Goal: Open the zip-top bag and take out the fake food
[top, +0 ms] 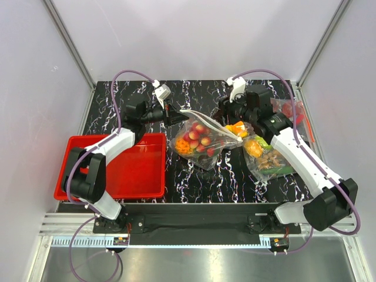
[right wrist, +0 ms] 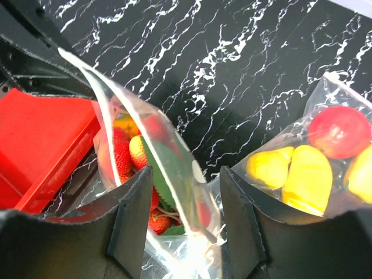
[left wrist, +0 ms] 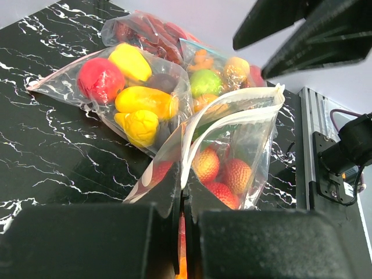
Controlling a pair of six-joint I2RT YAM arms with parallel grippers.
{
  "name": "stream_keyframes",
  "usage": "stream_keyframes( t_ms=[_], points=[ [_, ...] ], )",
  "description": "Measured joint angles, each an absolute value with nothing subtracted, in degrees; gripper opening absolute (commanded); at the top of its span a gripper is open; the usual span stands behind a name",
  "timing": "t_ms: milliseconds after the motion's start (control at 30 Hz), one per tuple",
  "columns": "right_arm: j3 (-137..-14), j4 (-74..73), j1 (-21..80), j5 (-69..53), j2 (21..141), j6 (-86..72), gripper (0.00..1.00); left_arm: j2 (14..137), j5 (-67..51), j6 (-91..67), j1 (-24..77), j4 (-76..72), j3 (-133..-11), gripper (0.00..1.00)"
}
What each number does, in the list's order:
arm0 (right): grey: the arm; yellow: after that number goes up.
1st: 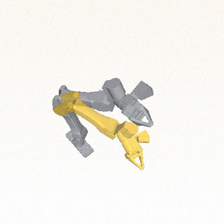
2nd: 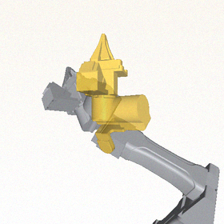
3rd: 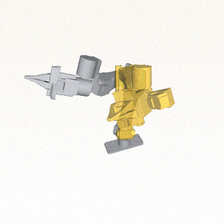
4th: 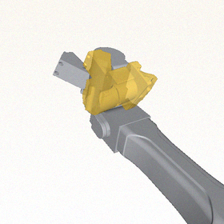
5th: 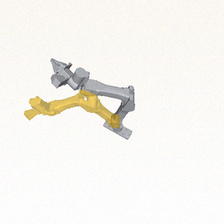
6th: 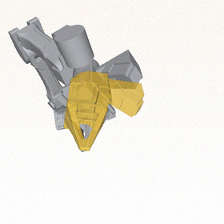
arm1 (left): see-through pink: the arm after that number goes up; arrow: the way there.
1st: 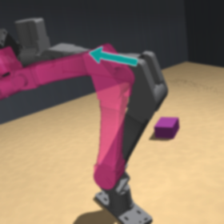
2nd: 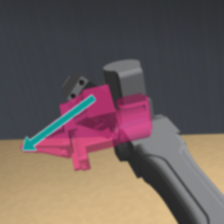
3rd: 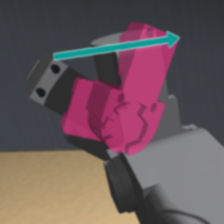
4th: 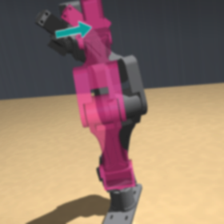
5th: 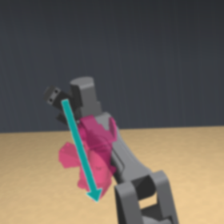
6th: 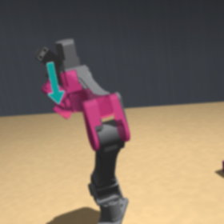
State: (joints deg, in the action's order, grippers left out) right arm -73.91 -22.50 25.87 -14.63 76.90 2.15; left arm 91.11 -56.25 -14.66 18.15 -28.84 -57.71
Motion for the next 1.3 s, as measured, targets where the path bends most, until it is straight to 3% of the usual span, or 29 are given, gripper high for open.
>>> stream_keyframes(
  t_ms=[533,633,667,700,733,767,800,900,1033,1300],
  points=[
    [-69.52,-19.53,24.34,-26.65,80.71,2.42,0.55,91.11,-56.29,-14.57,18.17,-28.84,-57.71,0.0],
    [-69.17,-19.09,24.34,-27.0,82.21,2.55,0.45,91.11,-56.34,-14.57,18.28,-28.84,-57.71,0.0],
    [-69.14,-19.0,24.34,-27.2,82.63,2.57,0.31,91.11,-56.34,-14.57,18.37,-28.84,-57.71,0.0],
    [-69.08,-18.74,24.32,-27.4,82.94,2.52,0.24,91.11,-56.31,-14.57,18.48,-28.84,-57.71,0.02],
    [-69.06,-18.63,24.34,-27.68,83.07,2.55,0.15,91.11,-56.29,-14.57,18.57,-28.82,-57.71,0.06],
    [-69.06,-18.55,24.34,-27.83,83.11,2.42,0.03,91.11,-56.21,-14.5,18.68,-28.82,-57.71,0.19],
    [-69.06,-18.35,24.34,-28.05,83.11,2.04,0.0,91.11,-56.01,-14.37,18.81,-28.82,-57.71,0.42],
    [-69.1,-18.26,24.34,-27.44,83.09,1.23,0.0,90.91,-54.37,-14.44,19.2,-27.79,-57.78,0.58],
    [-69.34,-19.2,24.34,-23.92,82.15,-0.64,0.0,88.68,-49.87,-14.96,20.08,-24.75,-57.78,0.63],
    [-69.43,-20.08,24.34,-18.44,76.03,-3.79,0.0,78.59,-36.56,-22.46,24.95,-21.91,-57.58,0.64]
  ],
)
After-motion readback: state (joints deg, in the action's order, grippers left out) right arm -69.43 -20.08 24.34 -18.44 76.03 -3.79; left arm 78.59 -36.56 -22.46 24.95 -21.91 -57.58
